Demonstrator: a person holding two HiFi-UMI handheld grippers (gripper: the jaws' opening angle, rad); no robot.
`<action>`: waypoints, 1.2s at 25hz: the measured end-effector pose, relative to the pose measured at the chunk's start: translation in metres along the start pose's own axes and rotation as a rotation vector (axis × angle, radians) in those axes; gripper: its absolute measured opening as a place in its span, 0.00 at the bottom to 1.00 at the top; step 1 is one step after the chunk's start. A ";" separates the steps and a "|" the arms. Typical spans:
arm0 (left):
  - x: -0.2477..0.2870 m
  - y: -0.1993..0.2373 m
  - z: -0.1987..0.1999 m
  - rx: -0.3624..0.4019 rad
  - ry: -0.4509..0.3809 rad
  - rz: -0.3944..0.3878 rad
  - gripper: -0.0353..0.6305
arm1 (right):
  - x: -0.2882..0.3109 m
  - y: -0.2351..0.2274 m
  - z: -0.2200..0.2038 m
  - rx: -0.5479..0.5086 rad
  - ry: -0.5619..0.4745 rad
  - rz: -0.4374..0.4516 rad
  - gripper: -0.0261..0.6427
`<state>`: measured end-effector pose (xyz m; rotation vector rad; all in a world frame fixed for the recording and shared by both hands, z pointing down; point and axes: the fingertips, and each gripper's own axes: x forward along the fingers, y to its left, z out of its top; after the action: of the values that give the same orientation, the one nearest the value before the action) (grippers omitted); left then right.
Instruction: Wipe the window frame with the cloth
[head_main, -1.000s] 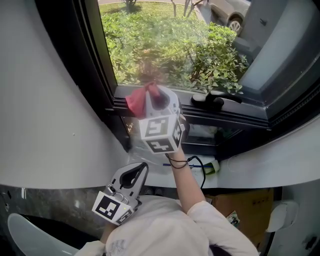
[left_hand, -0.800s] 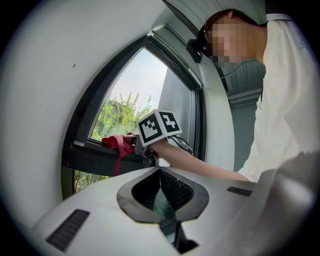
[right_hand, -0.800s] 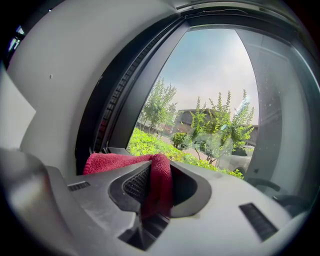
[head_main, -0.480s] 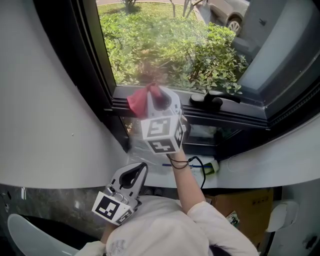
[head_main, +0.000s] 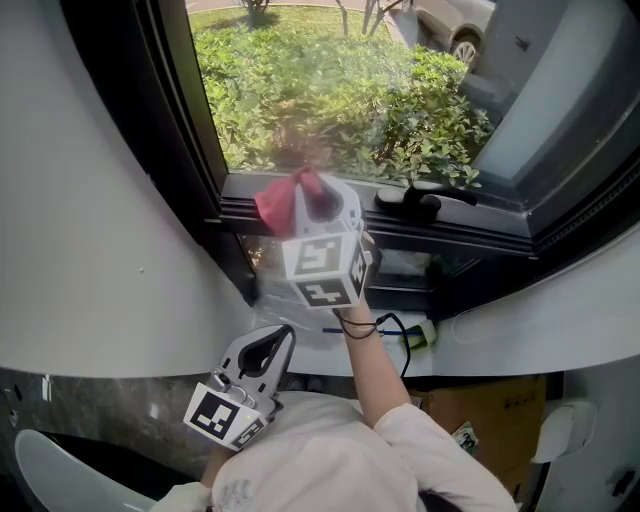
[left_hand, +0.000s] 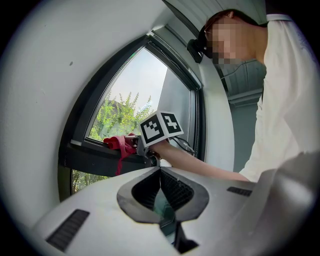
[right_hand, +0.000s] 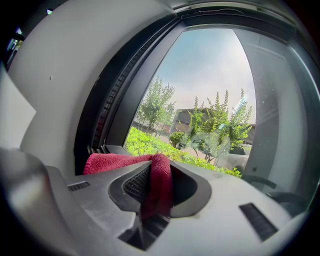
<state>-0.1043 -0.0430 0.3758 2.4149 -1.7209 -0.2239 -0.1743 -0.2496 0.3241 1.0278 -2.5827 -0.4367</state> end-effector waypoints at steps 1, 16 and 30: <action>0.000 0.000 0.000 0.000 0.000 -0.001 0.07 | 0.000 -0.001 0.000 0.000 0.000 0.000 0.17; 0.004 -0.007 -0.001 -0.008 0.003 -0.025 0.07 | -0.006 -0.012 -0.006 -0.001 0.008 -0.024 0.17; 0.003 -0.013 0.000 -0.020 -0.004 -0.043 0.07 | -0.012 -0.021 -0.011 0.003 0.018 -0.046 0.17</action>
<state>-0.0915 -0.0417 0.3730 2.4411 -1.6615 -0.2504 -0.1492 -0.2573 0.3237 1.0887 -2.5492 -0.4333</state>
